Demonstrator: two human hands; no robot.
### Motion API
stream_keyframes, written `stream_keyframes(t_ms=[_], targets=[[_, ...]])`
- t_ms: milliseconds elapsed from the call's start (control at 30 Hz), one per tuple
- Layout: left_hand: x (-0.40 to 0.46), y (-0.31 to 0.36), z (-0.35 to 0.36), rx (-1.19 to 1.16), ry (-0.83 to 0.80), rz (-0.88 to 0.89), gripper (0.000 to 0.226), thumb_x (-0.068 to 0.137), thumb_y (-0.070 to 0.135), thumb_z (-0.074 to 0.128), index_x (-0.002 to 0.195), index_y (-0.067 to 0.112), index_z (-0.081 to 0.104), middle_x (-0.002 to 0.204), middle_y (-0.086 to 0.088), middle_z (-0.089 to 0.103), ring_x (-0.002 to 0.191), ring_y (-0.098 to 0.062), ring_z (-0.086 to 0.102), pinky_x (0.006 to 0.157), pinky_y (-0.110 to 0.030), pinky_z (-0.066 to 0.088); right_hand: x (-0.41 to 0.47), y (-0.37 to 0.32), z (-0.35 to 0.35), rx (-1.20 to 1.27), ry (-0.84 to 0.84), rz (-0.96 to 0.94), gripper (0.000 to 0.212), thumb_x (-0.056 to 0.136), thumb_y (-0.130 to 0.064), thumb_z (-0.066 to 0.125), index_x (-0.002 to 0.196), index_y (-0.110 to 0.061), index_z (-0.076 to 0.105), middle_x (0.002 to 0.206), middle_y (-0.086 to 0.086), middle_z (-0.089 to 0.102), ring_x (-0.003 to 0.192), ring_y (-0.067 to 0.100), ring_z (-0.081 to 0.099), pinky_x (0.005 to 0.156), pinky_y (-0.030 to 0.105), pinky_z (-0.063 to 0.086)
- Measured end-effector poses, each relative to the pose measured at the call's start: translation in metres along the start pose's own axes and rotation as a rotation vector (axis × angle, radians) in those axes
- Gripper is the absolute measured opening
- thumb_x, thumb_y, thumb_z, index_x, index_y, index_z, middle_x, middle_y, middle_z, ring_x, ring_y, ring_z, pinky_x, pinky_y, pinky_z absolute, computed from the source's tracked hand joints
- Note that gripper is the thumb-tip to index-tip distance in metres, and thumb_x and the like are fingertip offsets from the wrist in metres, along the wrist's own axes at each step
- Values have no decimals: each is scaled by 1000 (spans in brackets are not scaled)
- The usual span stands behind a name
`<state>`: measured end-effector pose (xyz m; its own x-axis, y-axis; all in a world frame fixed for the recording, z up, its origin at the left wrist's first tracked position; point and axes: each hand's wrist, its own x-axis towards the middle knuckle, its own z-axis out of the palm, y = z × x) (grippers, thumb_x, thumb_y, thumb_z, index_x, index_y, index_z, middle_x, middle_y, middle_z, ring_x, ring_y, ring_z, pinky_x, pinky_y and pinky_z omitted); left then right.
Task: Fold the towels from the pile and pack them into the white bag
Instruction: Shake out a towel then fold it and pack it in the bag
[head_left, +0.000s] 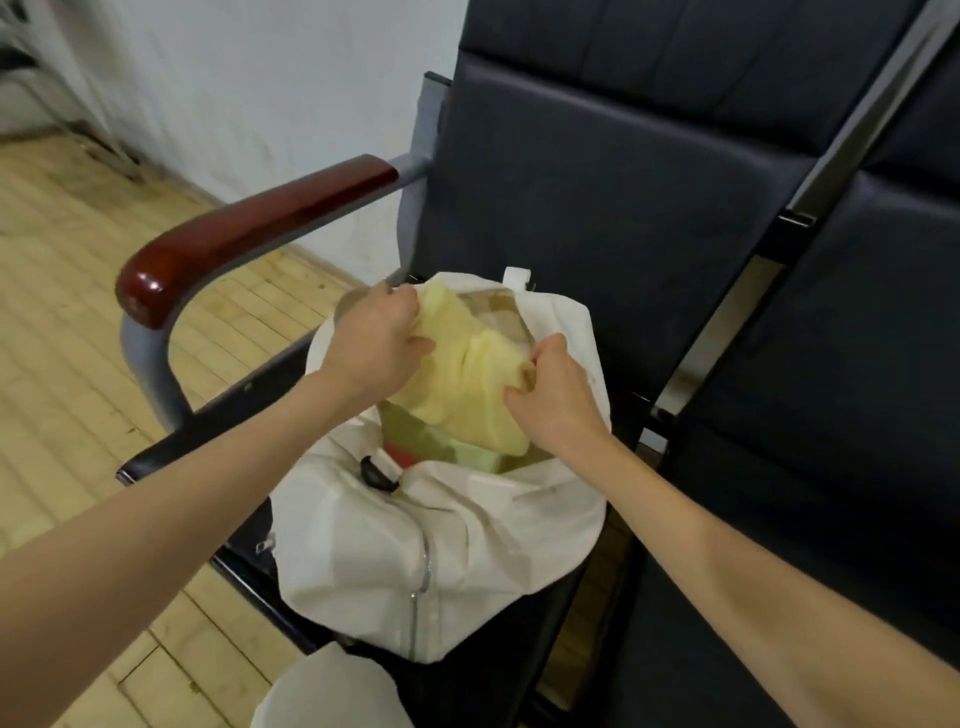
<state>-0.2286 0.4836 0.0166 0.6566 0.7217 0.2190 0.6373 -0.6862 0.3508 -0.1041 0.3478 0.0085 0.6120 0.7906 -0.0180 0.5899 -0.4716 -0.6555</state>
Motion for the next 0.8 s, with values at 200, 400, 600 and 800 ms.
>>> stream_keyframes(t_ms=[200,400,600,800], targets=[[12,-11,54,30,-331,-48,38,93,23,57,121,-2,49,123,-19,56,116,-35,50,88,-37,39,15,5,33,-242,-197,85,19,86,-8,54,103,-14,49,96,2,52,80,20,48,49,24,29],[1,-20,58,335,-662,-38,27,96,13,48,120,1,52,122,-14,59,111,-29,57,79,-29,43,18,16,35,-39,-446,302,28,85,-6,60,111,-5,50,99,8,57,84,22,59,63,33,55],[-6,-34,40,441,-697,-9,32,93,20,58,120,4,52,118,-8,59,107,-27,57,81,-30,45,21,1,49,-4,-673,402,22,89,0,60,95,-9,41,76,8,43,53,15,41,36,19,38],[-11,-48,43,254,-943,-152,47,71,17,45,113,4,60,106,-12,66,80,-26,58,66,-32,47,22,-2,69,-101,-789,381,22,92,3,42,109,-8,51,77,6,41,63,15,40,54,23,34]])
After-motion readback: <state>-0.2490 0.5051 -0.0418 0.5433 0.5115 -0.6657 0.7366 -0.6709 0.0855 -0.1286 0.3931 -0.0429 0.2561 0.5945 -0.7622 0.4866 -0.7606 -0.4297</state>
